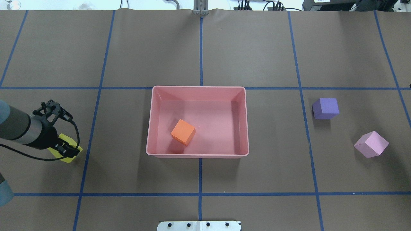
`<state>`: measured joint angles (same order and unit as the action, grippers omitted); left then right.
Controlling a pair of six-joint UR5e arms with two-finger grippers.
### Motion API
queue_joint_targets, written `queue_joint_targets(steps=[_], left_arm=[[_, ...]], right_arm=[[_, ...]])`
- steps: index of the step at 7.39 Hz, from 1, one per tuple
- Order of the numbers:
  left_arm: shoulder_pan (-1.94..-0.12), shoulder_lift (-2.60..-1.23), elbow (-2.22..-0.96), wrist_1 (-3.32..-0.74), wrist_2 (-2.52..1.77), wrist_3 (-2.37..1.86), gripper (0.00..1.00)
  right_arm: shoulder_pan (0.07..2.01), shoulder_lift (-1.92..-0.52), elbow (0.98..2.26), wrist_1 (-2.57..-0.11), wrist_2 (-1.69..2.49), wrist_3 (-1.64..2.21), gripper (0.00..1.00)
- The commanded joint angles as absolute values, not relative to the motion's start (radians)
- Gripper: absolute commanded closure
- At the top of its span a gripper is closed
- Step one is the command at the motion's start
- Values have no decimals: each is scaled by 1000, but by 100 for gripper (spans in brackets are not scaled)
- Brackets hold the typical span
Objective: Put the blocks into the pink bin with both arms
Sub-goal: 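Carry the yellow-green cube into the bin beside the orange cube, release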
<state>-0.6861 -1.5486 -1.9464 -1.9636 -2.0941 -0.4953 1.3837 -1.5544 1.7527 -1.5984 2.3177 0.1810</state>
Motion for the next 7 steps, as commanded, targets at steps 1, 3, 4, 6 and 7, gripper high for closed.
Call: queue_joint_targets(steps=[1, 3, 4, 6, 7], left_arm=[[-707, -1831, -2049, -1597, -2120, -657, 98], [-696, -2120, -1960, -1442, -2120, -846, 93], [-655, -2208, -1881, -1451, -2120, -939, 74], [-623, -2316, -1778, -1454, -2109, -1011, 0], [-630, -2312, -1787, -1450, -2111, -1006, 0]], right_arm=[[1384, -1554, 1753, -1598, 2318, 181, 0], [1382, -1552, 1755, -1591, 2318, 176, 0], [1379, -1560, 1750, -1535, 2318, 181, 0], [1376, -1563, 1752, -1519, 2319, 184, 0], [1374, -1563, 1753, -1514, 2321, 186, 0]])
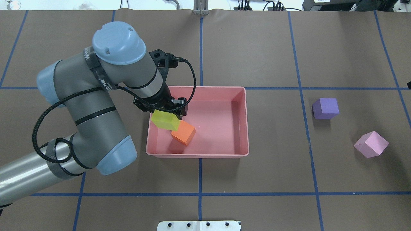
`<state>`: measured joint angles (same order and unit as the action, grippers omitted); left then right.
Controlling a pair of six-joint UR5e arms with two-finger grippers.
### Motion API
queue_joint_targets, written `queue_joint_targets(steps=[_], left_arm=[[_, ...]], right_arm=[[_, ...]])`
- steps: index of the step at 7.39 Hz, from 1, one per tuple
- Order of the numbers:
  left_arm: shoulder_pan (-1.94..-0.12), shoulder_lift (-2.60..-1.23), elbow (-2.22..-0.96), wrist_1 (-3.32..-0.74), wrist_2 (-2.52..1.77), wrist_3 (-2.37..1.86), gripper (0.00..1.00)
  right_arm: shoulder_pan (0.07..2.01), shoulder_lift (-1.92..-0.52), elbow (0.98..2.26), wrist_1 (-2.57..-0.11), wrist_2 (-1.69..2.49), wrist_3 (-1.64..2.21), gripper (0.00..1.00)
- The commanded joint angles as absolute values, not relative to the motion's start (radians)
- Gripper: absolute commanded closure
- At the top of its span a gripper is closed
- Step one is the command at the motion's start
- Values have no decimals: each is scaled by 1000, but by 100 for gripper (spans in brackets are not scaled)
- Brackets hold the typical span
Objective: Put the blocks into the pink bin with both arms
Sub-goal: 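Carry the yellow-green cube into the bin beside the orange cube, release, then raise the left gripper away while the right gripper grasps the purple cube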
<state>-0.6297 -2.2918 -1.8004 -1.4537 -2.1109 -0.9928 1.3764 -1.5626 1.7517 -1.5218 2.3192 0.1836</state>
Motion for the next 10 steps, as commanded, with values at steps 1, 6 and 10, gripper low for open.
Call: queue_joint_targets(steps=[1, 6, 10], left_arm=[[-667, -2304, -1798, -1445, -2120, -993, 0], [-929, -1916, -1939, -1447, -2281, -387, 0], [-960, -1884, -1939, -1448, -2286, -333, 0]], right_arm=[[1362, -1557, 1761, -1513, 2322, 216, 0], [1129, -1563, 1773, -1186, 2298, 719, 0], [926, -1513, 1776, -1134, 2108, 941, 0]])
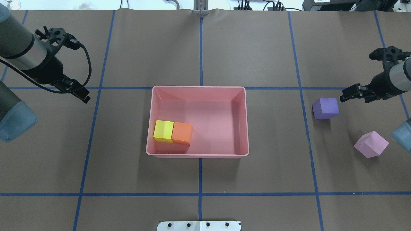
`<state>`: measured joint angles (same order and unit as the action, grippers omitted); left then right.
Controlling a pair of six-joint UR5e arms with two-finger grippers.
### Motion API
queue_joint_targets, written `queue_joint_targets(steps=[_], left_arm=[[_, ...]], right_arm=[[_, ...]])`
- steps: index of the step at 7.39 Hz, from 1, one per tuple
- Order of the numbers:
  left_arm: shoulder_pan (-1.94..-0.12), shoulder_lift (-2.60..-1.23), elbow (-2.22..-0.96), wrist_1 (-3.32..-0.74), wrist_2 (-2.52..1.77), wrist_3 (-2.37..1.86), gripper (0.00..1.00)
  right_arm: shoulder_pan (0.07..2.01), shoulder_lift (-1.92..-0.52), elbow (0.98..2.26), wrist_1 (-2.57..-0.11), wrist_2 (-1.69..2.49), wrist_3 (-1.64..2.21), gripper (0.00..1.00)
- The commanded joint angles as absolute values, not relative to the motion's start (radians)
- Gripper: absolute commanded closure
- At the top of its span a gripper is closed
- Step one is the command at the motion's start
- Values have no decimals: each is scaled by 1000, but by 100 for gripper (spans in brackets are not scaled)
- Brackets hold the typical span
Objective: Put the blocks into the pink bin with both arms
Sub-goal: 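Raise the left gripper away while the right gripper grasps the purple cube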
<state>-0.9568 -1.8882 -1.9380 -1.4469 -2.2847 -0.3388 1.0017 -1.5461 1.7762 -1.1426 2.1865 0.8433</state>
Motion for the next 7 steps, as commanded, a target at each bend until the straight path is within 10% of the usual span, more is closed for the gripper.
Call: queue_joint_targets(steps=[1, 7], left_arm=[[-960, -1884, -1937, -1450, -2286, -333, 0], [-959, -1884, -1931, -1454, -2286, -337, 0]], right_arm=[[879, -1503, 1767, -1134, 2056, 965, 0], [787, -1460, 1671, -1134, 1914, 953, 0]])
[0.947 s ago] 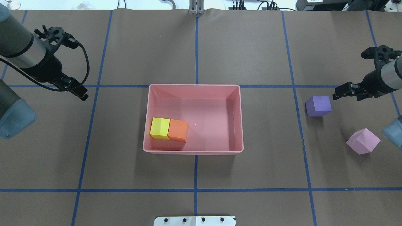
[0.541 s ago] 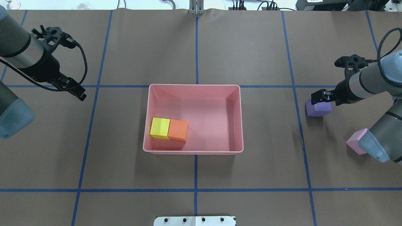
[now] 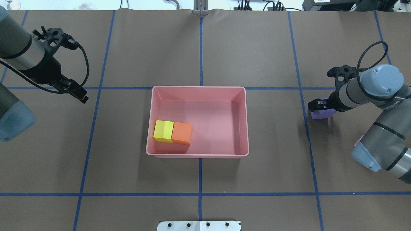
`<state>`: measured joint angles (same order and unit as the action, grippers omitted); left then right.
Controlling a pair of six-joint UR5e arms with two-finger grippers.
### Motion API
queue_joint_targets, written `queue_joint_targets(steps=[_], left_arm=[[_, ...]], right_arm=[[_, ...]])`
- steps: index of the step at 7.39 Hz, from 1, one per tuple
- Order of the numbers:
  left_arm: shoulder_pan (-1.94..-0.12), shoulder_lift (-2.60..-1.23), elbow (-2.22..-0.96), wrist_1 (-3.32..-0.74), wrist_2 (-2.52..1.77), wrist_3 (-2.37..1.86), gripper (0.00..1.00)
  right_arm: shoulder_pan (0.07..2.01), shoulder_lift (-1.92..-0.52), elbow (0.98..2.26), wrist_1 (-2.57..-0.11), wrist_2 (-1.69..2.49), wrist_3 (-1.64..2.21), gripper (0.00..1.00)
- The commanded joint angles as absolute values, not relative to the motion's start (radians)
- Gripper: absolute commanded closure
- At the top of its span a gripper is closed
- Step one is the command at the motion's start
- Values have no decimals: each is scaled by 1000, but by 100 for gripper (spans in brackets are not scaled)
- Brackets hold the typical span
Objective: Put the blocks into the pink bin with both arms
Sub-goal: 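Raise the left gripper away while the right gripper grasps the purple cube, then carry the purple cube into the pink bin and release it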
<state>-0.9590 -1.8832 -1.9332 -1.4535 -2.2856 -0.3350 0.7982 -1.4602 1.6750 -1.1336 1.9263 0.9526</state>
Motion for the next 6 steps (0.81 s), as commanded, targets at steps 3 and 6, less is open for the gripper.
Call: queue_joint_targets(steps=[3, 6], left_arm=[[-957, -1882, -1933, -1456, -2286, -344, 0], [-957, -1882, -1928, -1456, -2286, -336, 0]], right_arm=[[788, -1431, 1701, -1146, 1937, 968, 100], [788, -1283, 1773, -1147, 2025, 1223, 100]])
